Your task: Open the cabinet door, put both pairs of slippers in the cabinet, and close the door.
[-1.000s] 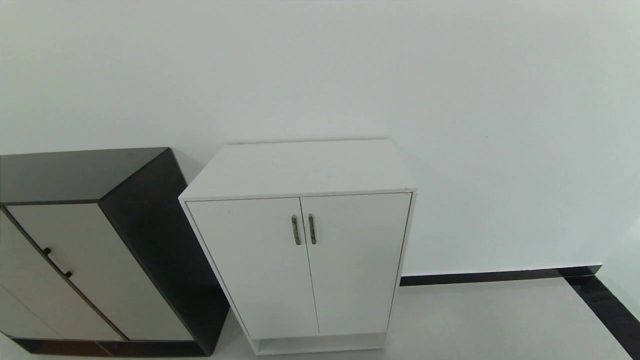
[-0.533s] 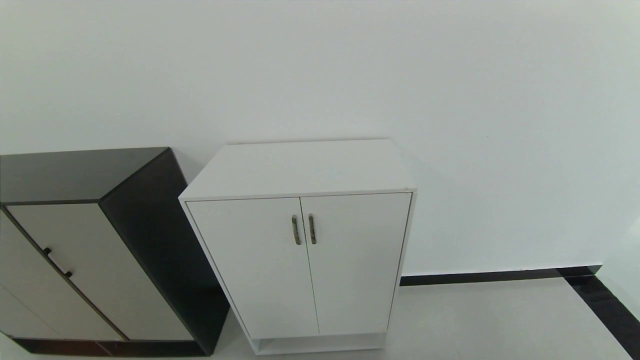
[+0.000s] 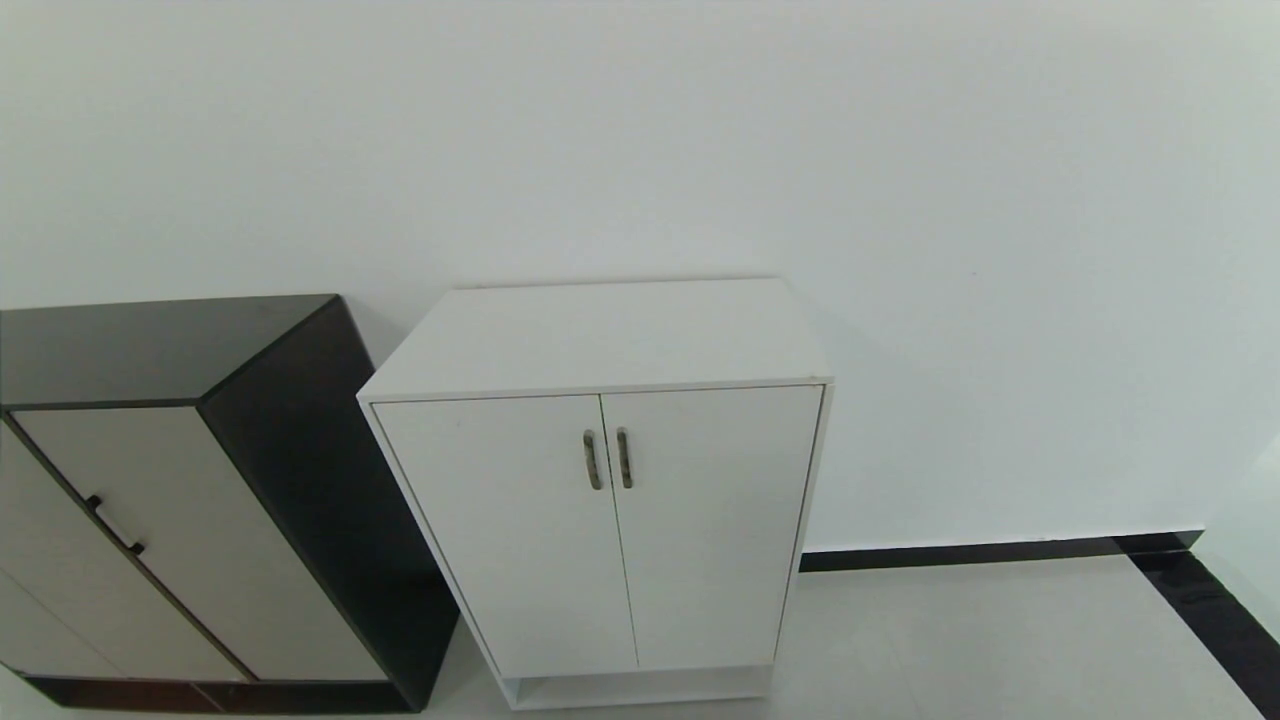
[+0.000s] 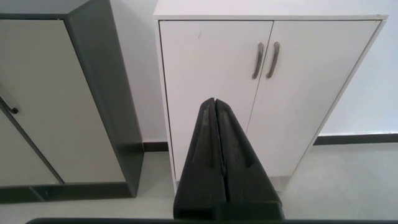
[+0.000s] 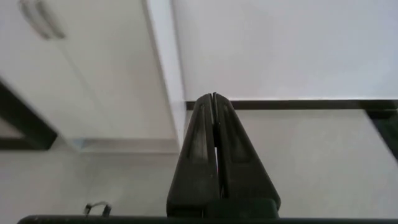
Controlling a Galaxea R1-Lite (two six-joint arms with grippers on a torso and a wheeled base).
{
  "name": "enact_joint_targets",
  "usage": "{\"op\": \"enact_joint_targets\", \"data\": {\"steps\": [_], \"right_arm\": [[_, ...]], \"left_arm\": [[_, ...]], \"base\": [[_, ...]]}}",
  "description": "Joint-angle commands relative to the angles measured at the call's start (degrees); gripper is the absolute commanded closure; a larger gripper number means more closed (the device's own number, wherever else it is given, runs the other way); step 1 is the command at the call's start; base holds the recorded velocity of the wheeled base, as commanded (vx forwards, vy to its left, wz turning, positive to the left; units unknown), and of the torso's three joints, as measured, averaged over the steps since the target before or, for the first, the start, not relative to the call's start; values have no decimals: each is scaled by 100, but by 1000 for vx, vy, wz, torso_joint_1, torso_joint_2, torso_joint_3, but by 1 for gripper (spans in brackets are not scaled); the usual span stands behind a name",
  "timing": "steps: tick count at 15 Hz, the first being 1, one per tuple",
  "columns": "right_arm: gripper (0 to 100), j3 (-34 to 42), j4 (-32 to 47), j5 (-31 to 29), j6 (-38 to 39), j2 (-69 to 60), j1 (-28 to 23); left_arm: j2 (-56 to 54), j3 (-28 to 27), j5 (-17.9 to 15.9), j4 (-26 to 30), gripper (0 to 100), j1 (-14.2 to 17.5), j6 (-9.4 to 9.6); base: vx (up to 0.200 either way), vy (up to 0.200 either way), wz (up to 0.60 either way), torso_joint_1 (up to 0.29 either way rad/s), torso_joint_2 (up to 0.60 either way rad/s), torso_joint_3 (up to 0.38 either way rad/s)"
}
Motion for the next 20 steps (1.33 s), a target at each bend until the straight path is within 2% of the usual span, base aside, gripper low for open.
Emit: {"op": "enact_joint_targets", "data": {"steps": [1,4,20], "right_arm": [[100,0,0,-1,-4,-431,-287],[100,0,0,-10,4,-844,-287],[100,0,0,34,57,-844,-270]], "left_arm": [[-1,0,3,-2,100,0,-3],[-1,0,3,-2,100,0,-3],[-1,0,-23,-2,100,0,58]], "base": [[0,0,0,0,0,0],[0,0,0,0,0,0],[0,0,0,0,0,0]]}}
